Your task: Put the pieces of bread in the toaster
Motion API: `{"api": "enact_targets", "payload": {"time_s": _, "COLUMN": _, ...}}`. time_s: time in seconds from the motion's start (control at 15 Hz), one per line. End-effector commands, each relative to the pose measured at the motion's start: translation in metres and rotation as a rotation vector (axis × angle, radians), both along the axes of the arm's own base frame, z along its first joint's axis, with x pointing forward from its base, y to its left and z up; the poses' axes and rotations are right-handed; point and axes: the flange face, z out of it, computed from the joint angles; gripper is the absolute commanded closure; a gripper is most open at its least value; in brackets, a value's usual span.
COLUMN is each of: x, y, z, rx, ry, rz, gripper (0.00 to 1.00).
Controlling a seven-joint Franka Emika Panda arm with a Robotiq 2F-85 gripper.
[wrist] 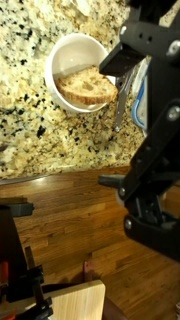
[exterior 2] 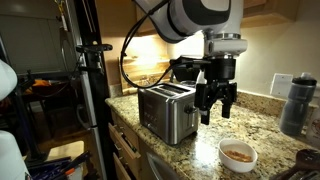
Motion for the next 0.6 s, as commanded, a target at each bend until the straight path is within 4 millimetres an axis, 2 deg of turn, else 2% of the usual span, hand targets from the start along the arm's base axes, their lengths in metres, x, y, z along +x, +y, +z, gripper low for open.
{"api": "enact_targets", "payload": {"time_s": 0.0, "x": 0.001, "y": -0.008, "z": -0.013, "rx": -0.001, "ry": -0.010, "rz": 0.017, "gripper": 0.00}}
{"api": "enact_targets", "payload": {"time_s": 0.53, "x": 0.011, "y": -0.017, "z": -0.037, "rx": 0.008, "ry": -0.018, "rz": 0.036, "gripper": 0.00}}
